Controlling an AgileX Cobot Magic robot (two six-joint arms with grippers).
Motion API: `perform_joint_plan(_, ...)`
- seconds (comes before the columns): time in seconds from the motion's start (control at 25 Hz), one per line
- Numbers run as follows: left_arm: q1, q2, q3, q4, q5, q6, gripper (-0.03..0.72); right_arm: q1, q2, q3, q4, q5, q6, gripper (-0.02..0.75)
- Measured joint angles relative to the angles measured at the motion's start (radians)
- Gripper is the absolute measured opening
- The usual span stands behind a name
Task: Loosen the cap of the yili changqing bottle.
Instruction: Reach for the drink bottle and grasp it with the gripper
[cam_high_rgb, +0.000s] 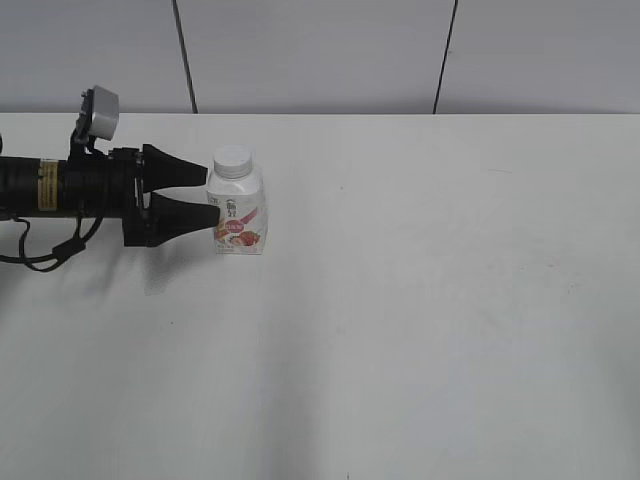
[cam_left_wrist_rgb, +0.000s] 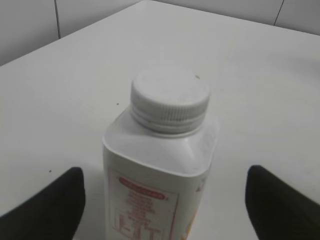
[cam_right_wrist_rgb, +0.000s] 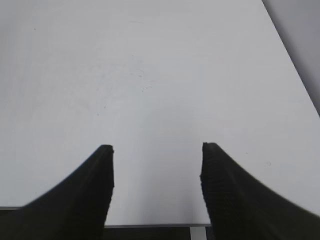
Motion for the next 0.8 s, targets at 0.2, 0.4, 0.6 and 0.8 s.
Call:
perform_joint_plan(0.2,-0.006,0.069,-0.071,0.042,-0.003,-0.002,0.594,0.0,0.0,0.0,0.0,0.0,0.0,0.447)
perform_joint_plan(0.4,-0.028,0.139,-0.139,0.053,-0.004,-0.002,0.59,0.0,0.0,0.0,0.0,0.0,0.0,0.447)
perform_joint_plan(0.6,-0.062,0.191,-0.205,0.065,-0.005,-0.002,0.585,0.0,0.0,0.0,0.0,0.0,0.0,0.447)
perform_joint_plan(0.8,-0.068,0.202,-0.222,0.069,-0.008,-0.002,0.54,0.0,0.0,0.0,0.0,0.0,0.0,0.447)
